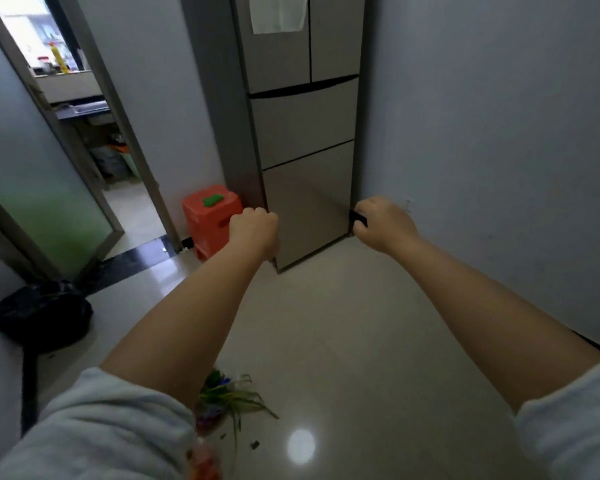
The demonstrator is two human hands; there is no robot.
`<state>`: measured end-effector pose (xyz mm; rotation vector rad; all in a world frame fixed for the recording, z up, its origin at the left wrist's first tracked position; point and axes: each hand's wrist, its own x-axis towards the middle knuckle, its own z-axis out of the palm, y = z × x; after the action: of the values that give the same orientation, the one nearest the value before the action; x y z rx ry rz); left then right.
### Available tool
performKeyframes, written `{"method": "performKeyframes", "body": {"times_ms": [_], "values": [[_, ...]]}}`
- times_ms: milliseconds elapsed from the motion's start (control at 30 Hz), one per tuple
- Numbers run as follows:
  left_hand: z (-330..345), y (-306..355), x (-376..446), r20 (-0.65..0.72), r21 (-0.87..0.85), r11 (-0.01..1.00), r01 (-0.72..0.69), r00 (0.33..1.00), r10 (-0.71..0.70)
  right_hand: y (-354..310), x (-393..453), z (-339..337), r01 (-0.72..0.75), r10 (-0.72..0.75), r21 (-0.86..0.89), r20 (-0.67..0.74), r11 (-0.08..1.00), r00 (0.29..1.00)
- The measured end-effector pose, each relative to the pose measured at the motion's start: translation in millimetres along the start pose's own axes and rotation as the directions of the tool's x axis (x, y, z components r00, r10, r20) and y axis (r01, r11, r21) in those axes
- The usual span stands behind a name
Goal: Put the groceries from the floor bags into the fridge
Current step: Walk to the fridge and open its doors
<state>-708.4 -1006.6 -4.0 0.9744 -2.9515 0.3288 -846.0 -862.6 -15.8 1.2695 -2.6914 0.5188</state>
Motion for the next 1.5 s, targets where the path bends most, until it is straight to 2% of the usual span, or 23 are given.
{"method": "performKeyframes", "body": {"times_ms": [333,600,800,967,1067,1200,1300,1367,1433,1500], "values": [[41.6,27.0,269.9,0.067,-0.047,0.999,-0.018,0.998,0.021,88.9,238.3,50.9,0.007,-0.007,0.016,0.001,1.000,1.000],[36.0,54.3,481.4,0.056,-0.047,0.999,0.018,0.998,-0.015,174.1,446.8,66.7,-0.006,0.004,0.036,0.057,0.999,0.998],[54.3,51.2,616.0,0.089,-0.057,0.996,0.062,0.994,-0.057,207.0,588.2,97.3,0.007,-0.013,0.064,0.100,0.998,0.995],[66.6,34.7,720.3,0.053,-0.078,0.992,0.102,0.994,-0.098,228.9,694.4,119.8,0.026,-0.033,0.088,0.085,0.996,0.996],[70.4,25.8,787.5,0.064,-0.132,0.984,0.117,0.992,-0.109,236.9,769.9,131.4,0.004,-0.015,0.170,0.063,0.985,0.998],[66.3,16.8,863.6,0.026,-0.293,0.941,0.168,0.985,-0.168,240.8,848.3,139.7,0.008,-0.022,0.298,0.045,0.954,0.999],[67.3,15.3,913.2,0.005,-0.512,0.823,0.246,0.959,-0.283,246.6,893.2,148.2,0.058,-0.079,0.338,0.048,0.939,0.996],[66.9,18.9,939.3,0.027,-0.680,0.670,0.298,0.923,-0.383,248.4,924.3,154.9,0.089,-0.108,0.387,0.028,0.918,0.994],[68.1,24.7,962.4,0.114,-0.821,0.450,0.351,0.873,-0.473,247.9,957.4,163.7,0.080,-0.111,0.488,0.035,0.869,0.993],[72.0,29.1,982.8,0.268,-0.913,0.115,0.391,0.788,-0.554,243.4,988.7,173.5,-0.047,-0.055,0.692,0.124,0.721,0.991]]}}
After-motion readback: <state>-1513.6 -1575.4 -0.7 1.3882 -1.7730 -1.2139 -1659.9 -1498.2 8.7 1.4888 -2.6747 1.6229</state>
